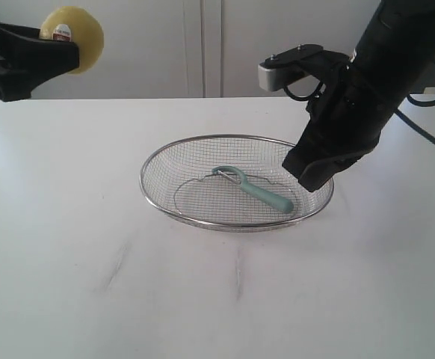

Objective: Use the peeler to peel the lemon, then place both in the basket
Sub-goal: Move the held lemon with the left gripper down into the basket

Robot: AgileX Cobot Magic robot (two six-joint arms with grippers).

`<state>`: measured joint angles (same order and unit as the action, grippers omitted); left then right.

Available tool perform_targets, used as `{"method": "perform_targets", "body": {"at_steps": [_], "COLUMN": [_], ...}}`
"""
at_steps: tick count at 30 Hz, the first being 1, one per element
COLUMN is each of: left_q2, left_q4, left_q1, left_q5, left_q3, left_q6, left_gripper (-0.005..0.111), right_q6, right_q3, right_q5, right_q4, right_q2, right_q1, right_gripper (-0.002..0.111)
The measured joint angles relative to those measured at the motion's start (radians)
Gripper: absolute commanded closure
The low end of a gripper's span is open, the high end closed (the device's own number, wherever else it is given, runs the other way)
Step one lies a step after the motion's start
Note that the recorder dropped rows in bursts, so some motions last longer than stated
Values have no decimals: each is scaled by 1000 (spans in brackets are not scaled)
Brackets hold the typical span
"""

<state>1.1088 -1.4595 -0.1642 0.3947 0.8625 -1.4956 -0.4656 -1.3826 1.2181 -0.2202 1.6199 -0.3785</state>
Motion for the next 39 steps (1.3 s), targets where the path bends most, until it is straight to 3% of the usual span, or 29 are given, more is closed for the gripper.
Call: {"method": "perform_targets", "body": {"at_steps": [11,15,22,29,39], "left_q2": [134,183,268,384,651], "left_q4": [54,219,662,1039,1086], "left_q1": [0,-16,-96,-163,-293], "left_q5": [8,-4,-15,105,133], "left_q3": [101,158,281,443,684], "left_q6": [82,193,543,899,1001], "left_gripper": [107,107,107,107,107], "right_q6": [2,2,2,2,2], "right_q3": [0,0,0,0,0], "right_q5": [0,0,0,0,1], "right_q4": [0,0,0,0,0], "right_q2": [0,0,0,0,0], "right_q1": [0,0,0,0,0], "right_gripper": [108,108,108,108,108]}}
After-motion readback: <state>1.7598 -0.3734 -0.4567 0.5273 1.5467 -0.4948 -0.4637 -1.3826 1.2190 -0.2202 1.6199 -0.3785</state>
